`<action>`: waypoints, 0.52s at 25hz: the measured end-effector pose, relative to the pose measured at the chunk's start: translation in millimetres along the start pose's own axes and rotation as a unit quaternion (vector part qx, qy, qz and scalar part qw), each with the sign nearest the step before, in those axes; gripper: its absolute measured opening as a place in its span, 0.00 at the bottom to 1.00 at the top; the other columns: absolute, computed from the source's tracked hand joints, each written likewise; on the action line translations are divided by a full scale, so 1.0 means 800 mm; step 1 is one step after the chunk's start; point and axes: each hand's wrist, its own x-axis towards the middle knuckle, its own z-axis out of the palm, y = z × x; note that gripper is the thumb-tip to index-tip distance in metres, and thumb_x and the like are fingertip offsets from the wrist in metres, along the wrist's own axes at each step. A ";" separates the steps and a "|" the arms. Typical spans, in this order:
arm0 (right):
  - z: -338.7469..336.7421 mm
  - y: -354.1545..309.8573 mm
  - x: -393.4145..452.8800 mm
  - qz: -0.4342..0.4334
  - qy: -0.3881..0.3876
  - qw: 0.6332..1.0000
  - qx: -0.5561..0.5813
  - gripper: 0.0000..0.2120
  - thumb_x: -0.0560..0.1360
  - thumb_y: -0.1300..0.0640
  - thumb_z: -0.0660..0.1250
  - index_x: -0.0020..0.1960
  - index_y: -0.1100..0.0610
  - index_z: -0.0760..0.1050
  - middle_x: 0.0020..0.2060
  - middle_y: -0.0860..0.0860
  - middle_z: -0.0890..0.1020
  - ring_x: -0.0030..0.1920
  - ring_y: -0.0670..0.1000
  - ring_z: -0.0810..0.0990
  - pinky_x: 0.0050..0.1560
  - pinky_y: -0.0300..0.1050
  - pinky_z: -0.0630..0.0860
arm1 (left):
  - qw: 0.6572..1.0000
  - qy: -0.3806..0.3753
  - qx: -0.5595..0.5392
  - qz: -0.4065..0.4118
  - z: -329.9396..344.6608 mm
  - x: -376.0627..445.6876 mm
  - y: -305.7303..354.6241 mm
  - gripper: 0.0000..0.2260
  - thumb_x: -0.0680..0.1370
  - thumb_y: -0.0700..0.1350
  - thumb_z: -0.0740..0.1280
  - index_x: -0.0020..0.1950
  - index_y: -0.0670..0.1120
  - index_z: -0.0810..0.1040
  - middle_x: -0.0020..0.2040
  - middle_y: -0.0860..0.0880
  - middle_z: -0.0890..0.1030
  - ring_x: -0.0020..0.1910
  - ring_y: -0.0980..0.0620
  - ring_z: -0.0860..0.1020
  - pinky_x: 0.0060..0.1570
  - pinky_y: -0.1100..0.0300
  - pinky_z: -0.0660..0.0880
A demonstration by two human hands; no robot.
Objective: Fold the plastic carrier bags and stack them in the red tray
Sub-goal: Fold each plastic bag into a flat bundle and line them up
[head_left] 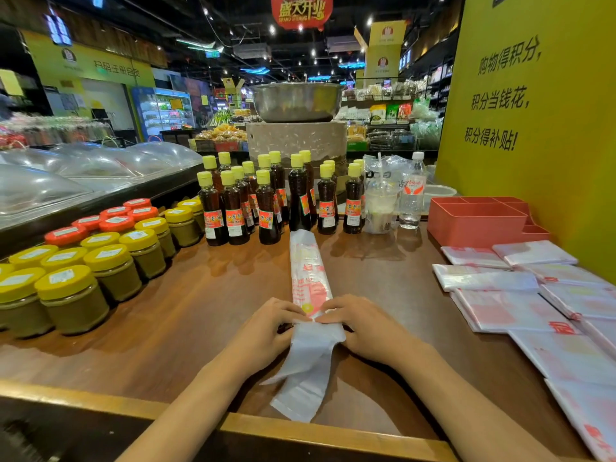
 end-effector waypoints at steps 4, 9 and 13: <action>-0.009 -0.007 -0.002 0.014 0.008 1.000 0.023 0.11 0.80 0.54 0.64 0.58 0.46 0.83 0.55 0.43 0.77 0.51 0.46 0.71 0.51 0.44 0.73 | 0.997 -0.039 0.065 0.027 0.020 -0.011 -0.064 0.14 0.79 0.36 0.66 0.44 0.52 0.86 0.55 0.55 0.81 0.60 0.52 0.78 0.62 0.55 0.75; -0.024 -0.013 -0.009 0.097 0.028 0.978 0.183 0.05 0.78 0.53 0.70 0.50 0.47 0.86 0.43 0.34 0.84 0.45 0.38 0.81 0.45 0.34 0.76 | 0.999 0.008 -0.048 -0.004 -0.001 -0.001 -0.004 0.06 0.81 0.48 0.68 0.53 0.55 0.84 0.50 0.65 0.81 0.50 0.59 0.76 0.50 0.63 0.73; -0.031 -0.019 -0.010 0.163 0.044 0.953 0.250 0.12 0.75 0.55 0.74 0.44 0.38 0.76 0.35 0.32 0.80 0.40 0.36 0.79 0.38 0.28 0.72 | 0.990 0.025 -0.126 -0.058 -0.004 0.000 0.007 0.04 0.79 0.53 0.68 0.45 0.56 0.81 0.41 0.60 0.81 0.42 0.58 0.79 0.41 0.64 0.73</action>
